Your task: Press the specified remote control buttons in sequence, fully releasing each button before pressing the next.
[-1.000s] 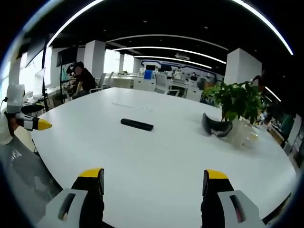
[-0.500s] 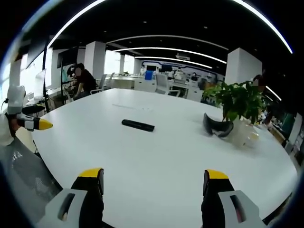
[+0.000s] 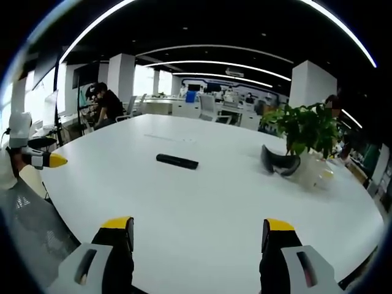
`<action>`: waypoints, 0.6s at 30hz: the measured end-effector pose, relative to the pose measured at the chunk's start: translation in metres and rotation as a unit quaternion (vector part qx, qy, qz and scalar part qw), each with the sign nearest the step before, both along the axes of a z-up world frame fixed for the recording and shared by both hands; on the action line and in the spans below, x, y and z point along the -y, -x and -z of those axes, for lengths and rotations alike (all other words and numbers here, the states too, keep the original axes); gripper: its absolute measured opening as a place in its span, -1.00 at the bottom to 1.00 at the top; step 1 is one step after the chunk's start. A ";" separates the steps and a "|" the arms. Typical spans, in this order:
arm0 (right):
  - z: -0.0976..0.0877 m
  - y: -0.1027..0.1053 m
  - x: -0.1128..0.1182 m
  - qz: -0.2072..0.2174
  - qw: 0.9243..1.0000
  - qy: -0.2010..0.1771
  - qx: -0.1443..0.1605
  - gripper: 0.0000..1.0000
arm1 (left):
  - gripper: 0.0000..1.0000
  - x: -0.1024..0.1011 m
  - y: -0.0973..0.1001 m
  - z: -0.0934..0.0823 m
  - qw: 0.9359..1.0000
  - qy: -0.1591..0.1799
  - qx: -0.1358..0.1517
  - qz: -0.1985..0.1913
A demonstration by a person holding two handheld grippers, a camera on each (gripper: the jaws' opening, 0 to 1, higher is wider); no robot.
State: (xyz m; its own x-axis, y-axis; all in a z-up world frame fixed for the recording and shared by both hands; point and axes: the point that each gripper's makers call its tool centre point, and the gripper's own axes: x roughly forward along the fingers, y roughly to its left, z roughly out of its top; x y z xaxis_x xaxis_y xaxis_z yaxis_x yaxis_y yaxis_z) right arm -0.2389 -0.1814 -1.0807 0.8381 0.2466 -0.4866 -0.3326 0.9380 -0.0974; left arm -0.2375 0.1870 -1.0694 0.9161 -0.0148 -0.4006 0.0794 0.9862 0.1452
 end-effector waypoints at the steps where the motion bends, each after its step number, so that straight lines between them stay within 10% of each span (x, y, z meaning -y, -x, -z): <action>1: 0.000 0.000 0.000 0.000 1.000 0.000 0.000 0.71 | 1.00 0.000 0.000 0.000 1.000 0.000 0.000 0.001; 18: -0.001 0.000 0.001 0.002 1.000 -0.002 0.002 0.71 | 1.00 0.001 0.000 0.004 1.000 -0.006 -0.009 0.003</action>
